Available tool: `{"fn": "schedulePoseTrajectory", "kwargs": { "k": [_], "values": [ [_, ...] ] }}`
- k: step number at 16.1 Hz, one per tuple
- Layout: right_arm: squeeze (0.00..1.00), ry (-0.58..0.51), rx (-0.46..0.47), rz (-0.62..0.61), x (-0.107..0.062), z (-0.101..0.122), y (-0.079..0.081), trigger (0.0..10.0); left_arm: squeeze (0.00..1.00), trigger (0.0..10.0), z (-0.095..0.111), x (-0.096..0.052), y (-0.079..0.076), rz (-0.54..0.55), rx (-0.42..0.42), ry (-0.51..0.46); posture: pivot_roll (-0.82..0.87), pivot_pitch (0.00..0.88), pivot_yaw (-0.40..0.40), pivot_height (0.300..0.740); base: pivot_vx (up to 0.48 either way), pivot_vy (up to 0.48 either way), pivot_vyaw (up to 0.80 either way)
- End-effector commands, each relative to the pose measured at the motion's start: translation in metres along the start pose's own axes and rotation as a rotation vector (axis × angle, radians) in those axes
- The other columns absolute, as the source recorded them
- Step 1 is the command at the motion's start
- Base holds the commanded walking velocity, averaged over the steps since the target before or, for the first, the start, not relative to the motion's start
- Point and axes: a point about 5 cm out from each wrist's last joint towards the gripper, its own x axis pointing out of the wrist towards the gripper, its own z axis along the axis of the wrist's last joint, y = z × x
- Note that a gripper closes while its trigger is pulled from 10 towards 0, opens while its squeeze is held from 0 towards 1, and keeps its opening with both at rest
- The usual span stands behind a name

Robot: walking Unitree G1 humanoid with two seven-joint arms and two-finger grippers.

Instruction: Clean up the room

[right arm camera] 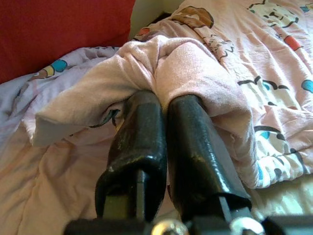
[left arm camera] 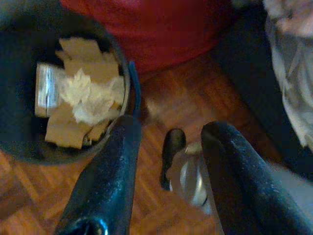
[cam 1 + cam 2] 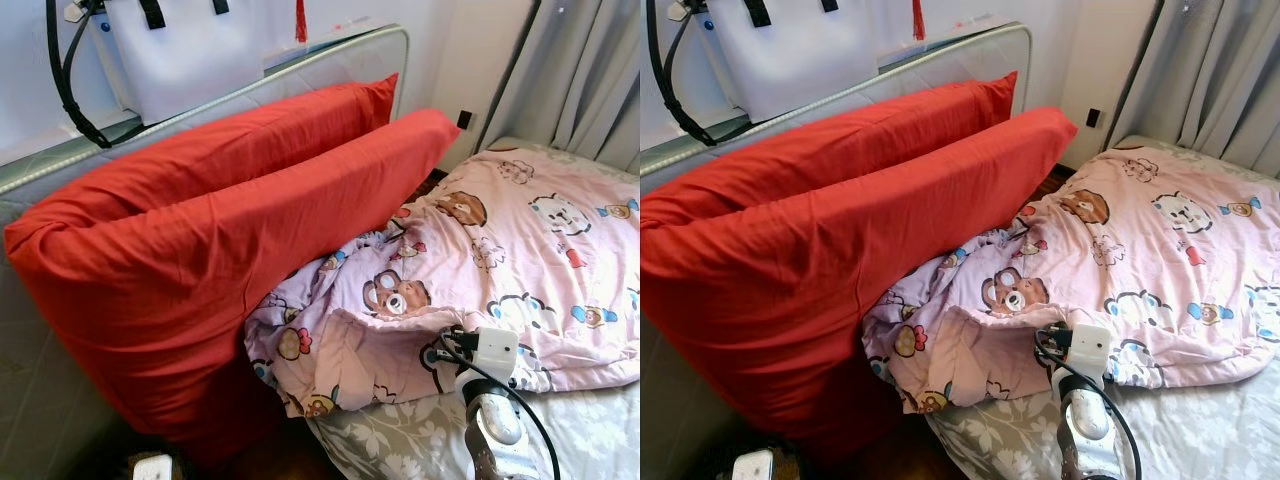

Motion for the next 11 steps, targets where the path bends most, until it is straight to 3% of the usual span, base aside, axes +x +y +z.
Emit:
{"fn": "schedulePoseTrajectory", "kwargs": {
  "k": [1, 11],
  "values": [
    [0.0, 0.01, -0.016, -0.003, -0.0009, -0.0015, -0.0018, 10.0, 0.0, 10.0, -0.0084, -0.0026, 0.0026, 0.005, -0.004, 0.033, 0.05, 0.016, -0.021, 0.74, 0.0, 0.0, 0.0],
    [0.0, -0.011, -0.016, -0.041, -0.0015, 0.0008, -0.0042, 10.0, 0.0, 10.0, -0.0108, -0.0031, 0.0027, 0.0, 0.002, 0.048, 0.05, 0.023, -0.018, 0.74, 0.0, 0.0, 0.0]
  ]
}}
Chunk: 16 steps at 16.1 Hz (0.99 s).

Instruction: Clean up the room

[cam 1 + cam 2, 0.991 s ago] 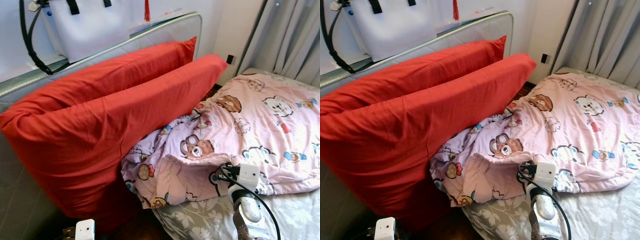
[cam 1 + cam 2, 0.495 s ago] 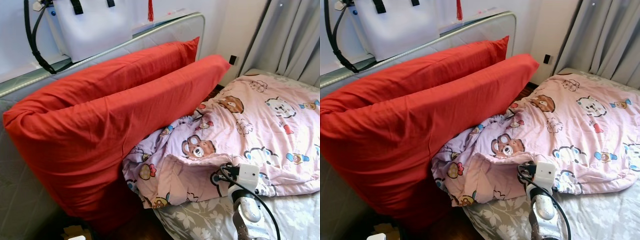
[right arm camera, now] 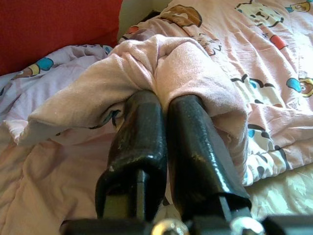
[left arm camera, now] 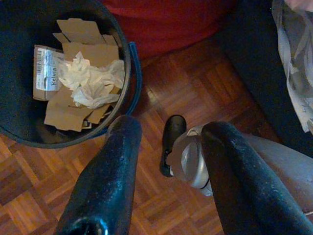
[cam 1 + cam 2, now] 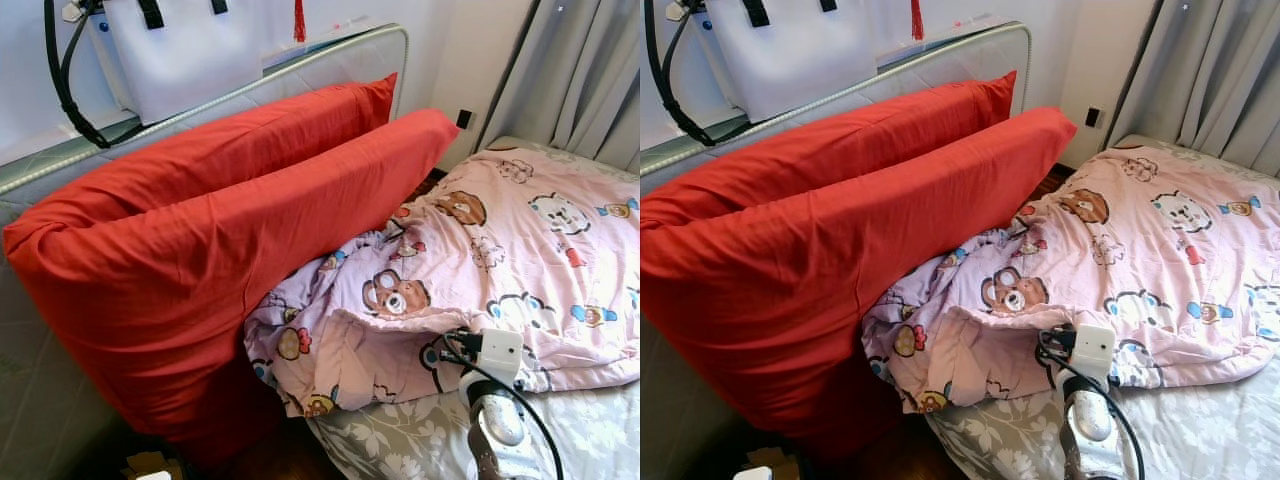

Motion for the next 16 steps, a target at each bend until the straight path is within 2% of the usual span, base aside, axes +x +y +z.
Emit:
{"fn": "schedulePoseTrajectory", "kwargs": {
  "k": [1, 16],
  "values": [
    [0.0, -0.017, 0.0, 0.004, -0.0009, 0.0017, 0.0014, 10.0, 0.0, 10.0, -0.0038, -0.0011, 0.0018, 0.001, 0.008, 0.019, 0.05, 0.023, -0.018, 0.74, 0.0, 0.0, 0.0],
    [0.0, -0.047, -0.02, 0.018, 0.0026, 0.0088, 0.0033, 10.0, 0.0, 10.0, -0.0056, -0.0014, 0.0004, -0.003, 0.006, 0.023, 0.06, 0.007, -0.022, 0.74, 0.0, 0.0, 0.0]
  ]
}}
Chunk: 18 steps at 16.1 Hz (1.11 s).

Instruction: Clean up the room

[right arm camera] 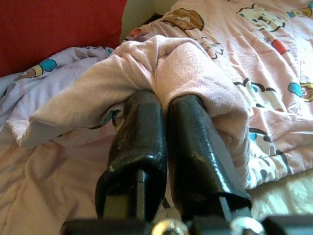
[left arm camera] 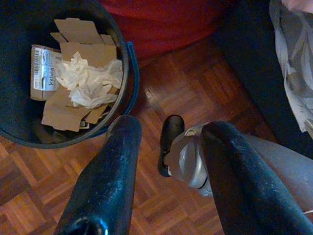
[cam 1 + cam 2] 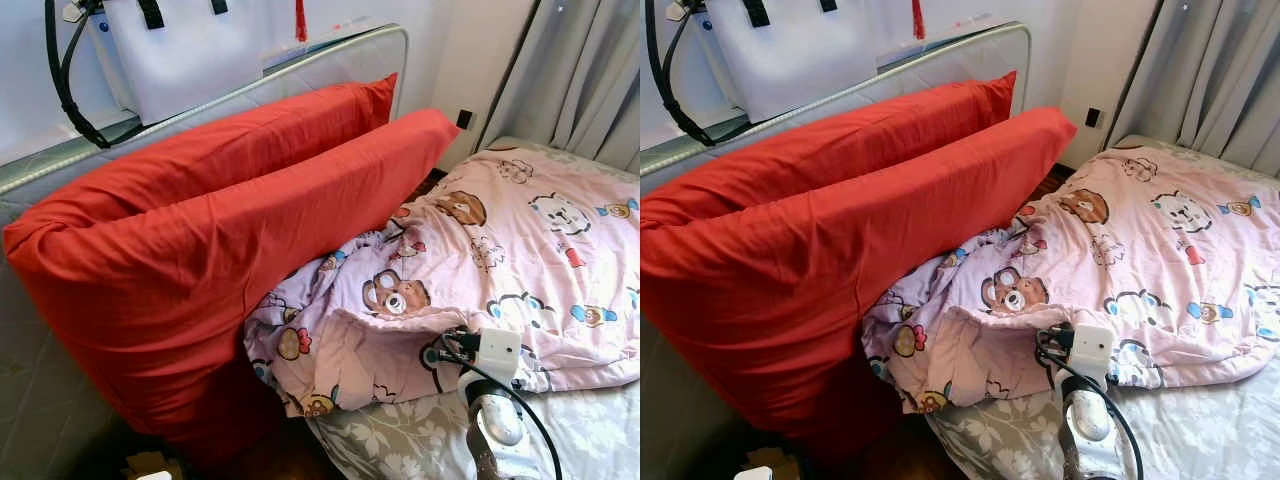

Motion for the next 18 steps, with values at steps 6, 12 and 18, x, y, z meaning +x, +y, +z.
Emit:
{"fn": "schedulePoseTrajectory", "kwargs": {
  "k": [6, 12, 18],
  "values": [
    [0.0, -0.035, -0.005, 0.0, 0.0022, 0.0069, 0.0013, 10.0, 0.0, 10.0, -0.0048, -0.0013, 0.0017, 0.006, 0.008, 0.025, 0.06, 0.011, -0.019, 0.74, 0.0, 0.0, 0.0],
    [0.0, -0.032, -0.011, -0.004, 0.0025, 0.007, 0.0004, 10.0, 0.0, 10.0, -0.0048, -0.0012, 0.001, 0.004, 0.007, 0.024, 0.06, 0.018, -0.022, 0.74, 0.0, 0.0, 0.0],
    [0.0, -0.03, -0.015, -0.013, 0.0027, 0.0069, -0.0018, 10.0, 0.0, 10.0, -0.0056, -0.0013, 0.0007, 0.004, 0.005, 0.028, 0.06, 0.021, -0.023, 0.74, -0.207, 0.0, 0.0]
  ]
}}
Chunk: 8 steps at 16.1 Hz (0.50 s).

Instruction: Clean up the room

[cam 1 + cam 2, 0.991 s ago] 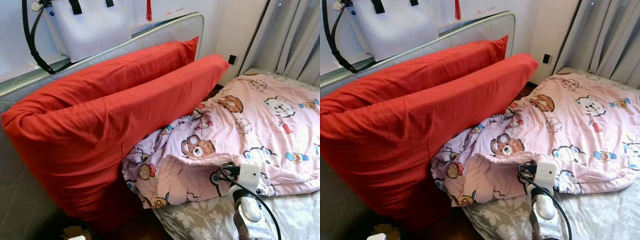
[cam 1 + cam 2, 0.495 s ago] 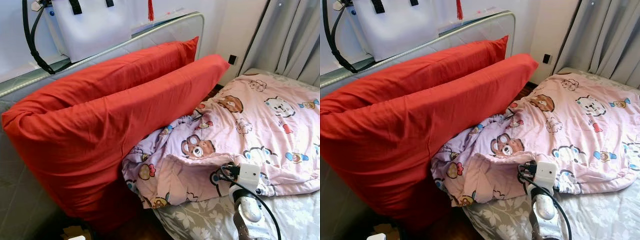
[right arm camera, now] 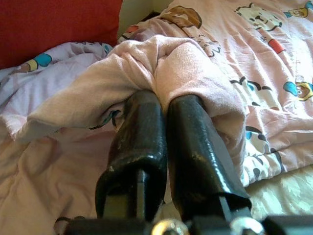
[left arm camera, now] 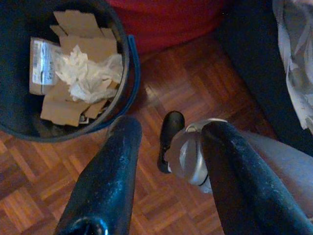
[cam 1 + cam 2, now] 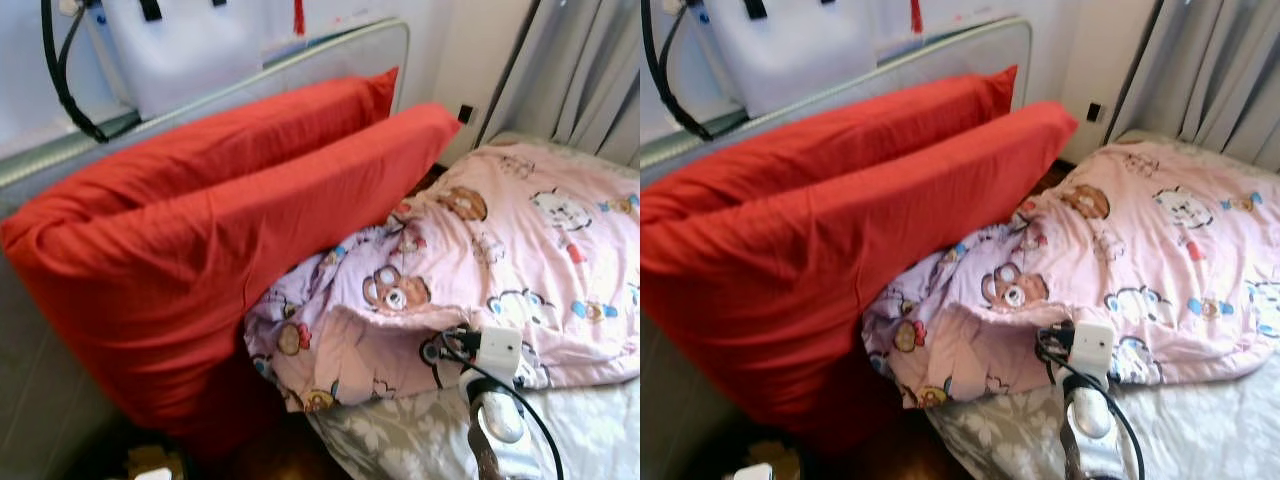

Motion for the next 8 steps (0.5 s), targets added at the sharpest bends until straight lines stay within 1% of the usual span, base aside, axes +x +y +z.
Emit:
{"fn": "schedulePoseTrajectory", "kwargs": {
  "k": [1, 5, 8],
  "values": [
    [0.0, -0.022, -0.004, -0.001, 0.0016, 0.0046, -0.0003, 10.0, 0.0, 10.0, -0.0087, -0.0025, 0.0019, 0.006, 0.009, 0.037, 0.06, 0.02, -0.023, 0.74, -0.266, 0.0, 0.0],
    [0.0, -0.027, -0.006, -0.011, 0.0026, 0.0063, -0.0022, 10.0, 0.0, 10.0, -0.0085, -0.0025, 0.0021, 0.006, 0.009, 0.036, 0.06, 0.02, -0.022, 0.74, -0.27, 0.0, 0.0],
    [0.0, -0.052, -0.03, -0.057, 0.0041, 0.0112, -0.0088, 10.0, 0.0, 10.0, -0.0086, -0.0025, 0.0022, 0.006, 0.01, 0.037, 0.07, 0.02, -0.023, 0.74, -0.271, 0.0, 0.0]
  ]
}}
